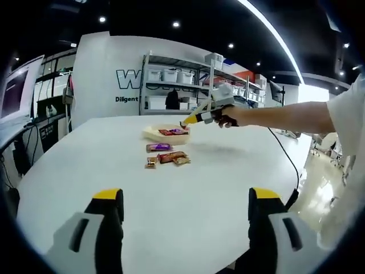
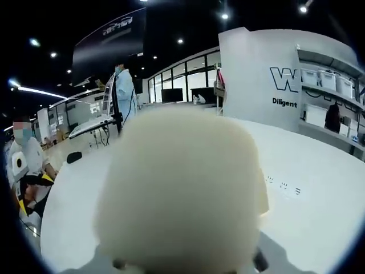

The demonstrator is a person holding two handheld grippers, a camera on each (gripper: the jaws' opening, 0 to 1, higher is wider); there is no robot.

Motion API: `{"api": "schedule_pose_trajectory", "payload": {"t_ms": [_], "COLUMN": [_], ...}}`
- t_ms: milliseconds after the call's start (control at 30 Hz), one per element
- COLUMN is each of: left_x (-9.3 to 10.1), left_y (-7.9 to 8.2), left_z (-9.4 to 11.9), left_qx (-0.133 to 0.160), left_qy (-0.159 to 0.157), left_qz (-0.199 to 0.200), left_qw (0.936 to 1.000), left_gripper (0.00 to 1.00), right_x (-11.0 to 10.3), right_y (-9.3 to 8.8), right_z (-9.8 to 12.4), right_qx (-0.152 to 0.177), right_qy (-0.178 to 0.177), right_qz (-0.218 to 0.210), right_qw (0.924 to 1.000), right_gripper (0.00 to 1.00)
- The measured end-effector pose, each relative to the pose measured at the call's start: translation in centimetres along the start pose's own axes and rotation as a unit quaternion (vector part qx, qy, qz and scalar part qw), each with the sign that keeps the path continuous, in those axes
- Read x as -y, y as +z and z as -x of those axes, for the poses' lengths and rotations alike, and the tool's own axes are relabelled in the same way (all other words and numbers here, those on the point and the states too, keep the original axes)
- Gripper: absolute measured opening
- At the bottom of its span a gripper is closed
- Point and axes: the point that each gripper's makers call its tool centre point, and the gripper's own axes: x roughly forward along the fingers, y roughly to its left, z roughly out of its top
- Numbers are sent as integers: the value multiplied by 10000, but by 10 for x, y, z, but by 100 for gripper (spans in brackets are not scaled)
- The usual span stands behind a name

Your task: Place the target food into the container with the food tongs after gripping and lifting it, then release it inside without dropping or visibly crushing the food.

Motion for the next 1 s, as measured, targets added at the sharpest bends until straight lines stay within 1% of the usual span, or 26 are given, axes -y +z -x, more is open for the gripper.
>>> {"api": "schedule_pose_trajectory", "payload": {"t_ms": [33, 67, 133, 267, 433, 633, 1000], "left_x": [-1, -2, -6, -11, -16, -16, -16], "left_y": [-1, -2, -3, -5, -9, -10, -13], "left_z": [-1, -2, -3, -4, -7, -10, -12], "left_qx": [-6, -25, -53, -78, -134, -153, -181], "left_qy": [0, 0, 34, 61, 100, 89, 82], "left_qz": [20, 34, 36, 58, 104, 104, 133], "left_qw": [10000, 10000, 10000, 9999, 9998, 9998, 9997], "left_gripper": [89, 89, 89, 89, 89, 89, 89], "right_x": [6, 10, 10, 17, 25, 32, 32], "right_y": [-3, -4, -6, -13, -19, -25, -28], "right_z": [-4, -8, -14, -26, -34, -36, -35], "right_qx": [-83, -96, -63, -123, -193, -246, -244], "right_qy": [-168, -231, -142, -209, -249, -303, -318], "right_qz": [-28, -20, -216, -232, -267, -276, -296], "right_qw": [9998, 9997, 9996, 9994, 9991, 9989, 9988], "right_gripper": [11, 11, 11, 11, 11, 11, 12]}}
